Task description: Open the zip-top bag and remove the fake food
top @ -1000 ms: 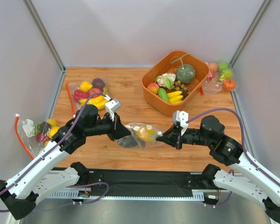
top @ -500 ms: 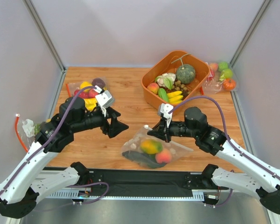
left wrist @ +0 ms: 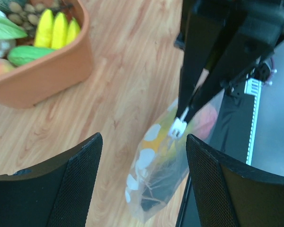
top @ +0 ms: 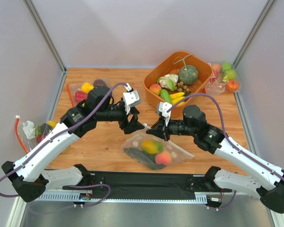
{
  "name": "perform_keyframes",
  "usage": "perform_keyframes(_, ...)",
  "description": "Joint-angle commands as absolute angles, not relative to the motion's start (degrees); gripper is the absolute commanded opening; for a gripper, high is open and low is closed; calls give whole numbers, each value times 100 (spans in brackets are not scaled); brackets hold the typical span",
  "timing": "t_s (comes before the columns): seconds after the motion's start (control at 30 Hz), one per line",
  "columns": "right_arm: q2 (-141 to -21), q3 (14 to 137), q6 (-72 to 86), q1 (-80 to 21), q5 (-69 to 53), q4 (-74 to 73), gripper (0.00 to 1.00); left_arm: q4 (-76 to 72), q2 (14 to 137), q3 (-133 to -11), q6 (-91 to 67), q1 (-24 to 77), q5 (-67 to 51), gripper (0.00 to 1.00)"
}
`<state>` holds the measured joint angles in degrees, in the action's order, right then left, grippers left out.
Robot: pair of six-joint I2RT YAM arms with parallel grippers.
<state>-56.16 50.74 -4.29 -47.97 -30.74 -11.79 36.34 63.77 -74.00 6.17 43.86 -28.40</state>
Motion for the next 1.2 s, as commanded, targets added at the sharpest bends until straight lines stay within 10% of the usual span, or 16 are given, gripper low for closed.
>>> perform_keyframes(0.0, -5703, 5168, -291, -4667, -3471, -458, 0, 3121, 5995, -6892, 800, 4395, -3392, 79)
perform_keyframes(0.37, -5880, 5274, -237, -4588, -3797, -343, 0, 2979, 6371, -6644, 686, 4395, -3780, 76)
perform_keyframes(0.67, -5555, 5115, -202, -4360, -3788, -632, 0, 3164, 6434, -6706, 808, 4403, -3709, 0)
perform_keyframes(0.93, -5230, 5580, -606, -4324, -3481, -1642, 43, 3234, 6416, -6706, 853, 4395, -3823, 0)
perform_keyframes(1.17, -5132, 5818, -607, -4324, -3682, -1538, 49, 3234, 6407, -6715, 844, 4395, -3955, 0)
